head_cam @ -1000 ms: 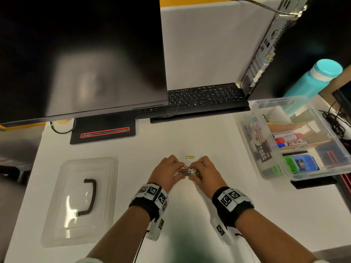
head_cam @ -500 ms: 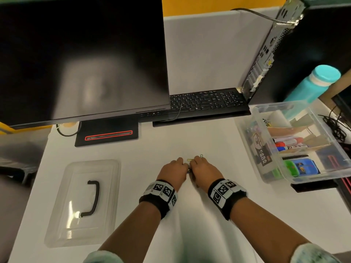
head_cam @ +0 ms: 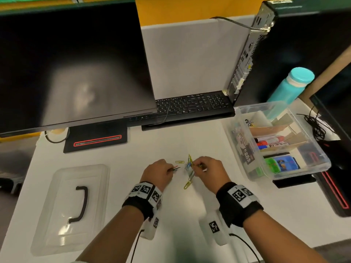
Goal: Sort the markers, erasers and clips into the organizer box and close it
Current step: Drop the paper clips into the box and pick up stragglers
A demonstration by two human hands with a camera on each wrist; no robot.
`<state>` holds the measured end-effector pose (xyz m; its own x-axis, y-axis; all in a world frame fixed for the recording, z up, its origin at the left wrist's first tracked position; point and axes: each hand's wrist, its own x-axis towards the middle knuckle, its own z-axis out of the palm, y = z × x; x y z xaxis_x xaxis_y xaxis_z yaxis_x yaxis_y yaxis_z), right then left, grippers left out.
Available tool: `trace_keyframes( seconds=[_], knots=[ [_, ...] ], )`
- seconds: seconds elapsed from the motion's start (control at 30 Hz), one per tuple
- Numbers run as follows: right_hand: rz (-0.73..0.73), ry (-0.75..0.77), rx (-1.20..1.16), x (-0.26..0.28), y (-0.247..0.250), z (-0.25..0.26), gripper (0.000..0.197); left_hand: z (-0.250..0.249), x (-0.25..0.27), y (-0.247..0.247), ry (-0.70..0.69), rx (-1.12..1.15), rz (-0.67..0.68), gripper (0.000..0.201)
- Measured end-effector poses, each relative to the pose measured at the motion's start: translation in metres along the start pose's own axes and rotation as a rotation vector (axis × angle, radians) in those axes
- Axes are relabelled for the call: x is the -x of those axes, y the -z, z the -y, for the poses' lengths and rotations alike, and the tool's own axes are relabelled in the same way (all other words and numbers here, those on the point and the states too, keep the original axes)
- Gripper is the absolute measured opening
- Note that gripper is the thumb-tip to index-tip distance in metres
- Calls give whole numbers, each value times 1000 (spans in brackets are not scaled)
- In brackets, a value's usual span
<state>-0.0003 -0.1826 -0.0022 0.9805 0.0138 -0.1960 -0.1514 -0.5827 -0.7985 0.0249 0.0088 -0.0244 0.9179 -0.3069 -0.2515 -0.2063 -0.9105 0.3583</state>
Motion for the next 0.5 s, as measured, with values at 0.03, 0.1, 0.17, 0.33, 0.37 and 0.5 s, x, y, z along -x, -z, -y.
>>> trace_keyframes(
  seconds=[0.03, 0.1, 0.17, 0.33, 0.37, 0.5],
  knots=[
    [-26, -1, -68, 2, 12, 7, 6, 0, 1, 1, 2, 22, -20, 26],
    [-67, 22, -187, 4, 42, 22, 8, -2, 3, 3, 13, 60, -56, 24],
    [-119, 57, -213, 2, 79, 34, 10, -4, 5, 5, 33, 100, -74, 23],
    [-363, -7, -88, -26, 184, 19, 16, -8, 8, 6, 70, 188, -91, 22],
    [-399, -36, -49, -33, 202, 14, 17, -9, 9, 5, 75, 195, -89, 22],
    [-404, -223, 336, -70, 243, -9, 14, -15, 13, 6, 111, 226, -71, 22]
  ],
)
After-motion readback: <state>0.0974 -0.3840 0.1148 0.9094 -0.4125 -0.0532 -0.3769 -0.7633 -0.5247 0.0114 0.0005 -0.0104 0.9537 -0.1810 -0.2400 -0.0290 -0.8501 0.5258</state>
